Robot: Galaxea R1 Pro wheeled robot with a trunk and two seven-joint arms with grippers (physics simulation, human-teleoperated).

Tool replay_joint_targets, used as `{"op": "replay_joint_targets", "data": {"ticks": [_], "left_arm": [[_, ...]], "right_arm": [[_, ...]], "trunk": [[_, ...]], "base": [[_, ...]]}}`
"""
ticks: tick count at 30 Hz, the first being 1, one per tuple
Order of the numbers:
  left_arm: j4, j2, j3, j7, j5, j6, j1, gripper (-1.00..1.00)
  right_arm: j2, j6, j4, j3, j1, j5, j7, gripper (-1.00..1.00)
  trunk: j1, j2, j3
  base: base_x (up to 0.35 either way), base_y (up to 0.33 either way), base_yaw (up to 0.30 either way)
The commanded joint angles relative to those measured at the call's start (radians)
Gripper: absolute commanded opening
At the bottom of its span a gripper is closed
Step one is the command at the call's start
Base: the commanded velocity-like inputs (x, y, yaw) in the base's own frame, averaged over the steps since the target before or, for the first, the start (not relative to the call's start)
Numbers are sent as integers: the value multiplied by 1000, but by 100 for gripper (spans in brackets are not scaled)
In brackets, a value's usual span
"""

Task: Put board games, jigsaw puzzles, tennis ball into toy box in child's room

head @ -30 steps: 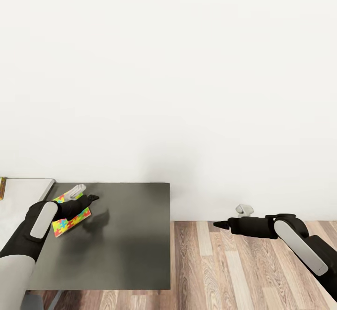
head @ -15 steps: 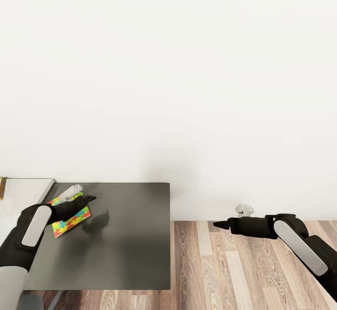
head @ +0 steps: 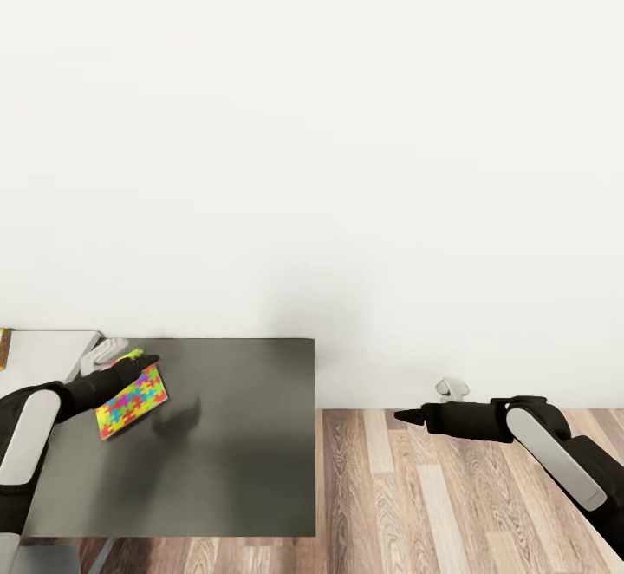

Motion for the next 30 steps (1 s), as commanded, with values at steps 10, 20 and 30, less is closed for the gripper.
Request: {"op": "replay_joint_targets", "data": {"ticks": [10,20,30], "left_arm": [[-98,0,51,8,13,48,42,100],[-140,-1,74,13,7,64,58,100],[-78,-1,131,89,-3,60,61,100]], "right_arm": [[0,2,0,1,-1,9,8,100],[1,2,0,2,-1,9,7,100],[-1,3,-4,2,-1,8,8,100]], "trunk": [[1,-2,-1],[1,-2,-1],[1,-2,-1]], "base": [[0,0,0],[0,0,0],[0,0,0]]}}
